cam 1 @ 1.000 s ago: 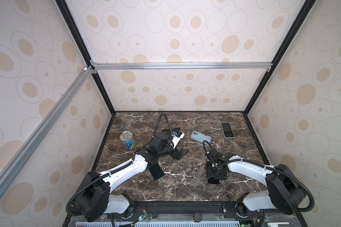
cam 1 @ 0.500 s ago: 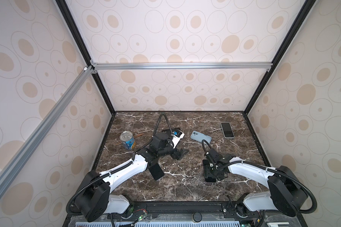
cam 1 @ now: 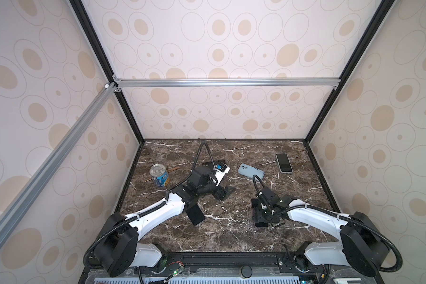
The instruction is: Put the phone into the phone case
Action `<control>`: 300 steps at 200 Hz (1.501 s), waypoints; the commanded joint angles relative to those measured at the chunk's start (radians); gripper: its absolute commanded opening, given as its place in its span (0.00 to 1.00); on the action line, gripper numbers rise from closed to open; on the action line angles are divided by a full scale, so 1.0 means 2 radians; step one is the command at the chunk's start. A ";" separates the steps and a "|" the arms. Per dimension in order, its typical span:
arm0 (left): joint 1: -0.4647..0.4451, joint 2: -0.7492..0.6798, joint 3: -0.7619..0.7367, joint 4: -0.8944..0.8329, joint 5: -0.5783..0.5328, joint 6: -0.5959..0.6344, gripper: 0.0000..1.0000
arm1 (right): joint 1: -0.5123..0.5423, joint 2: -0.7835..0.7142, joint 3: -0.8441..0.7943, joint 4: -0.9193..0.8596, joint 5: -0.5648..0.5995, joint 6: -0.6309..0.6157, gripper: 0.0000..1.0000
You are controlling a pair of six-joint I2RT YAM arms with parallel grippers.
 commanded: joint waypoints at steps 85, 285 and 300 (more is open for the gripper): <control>-0.005 0.093 0.088 -0.064 0.086 -0.109 0.80 | 0.035 -0.094 -0.001 0.063 0.039 -0.035 0.36; 0.002 0.139 0.104 -0.043 0.218 -0.176 0.11 | 0.150 -0.085 0.050 0.112 0.121 -0.108 0.37; 0.004 0.139 0.102 -0.036 0.223 -0.182 0.06 | 0.150 -0.087 0.049 0.112 0.124 -0.108 0.37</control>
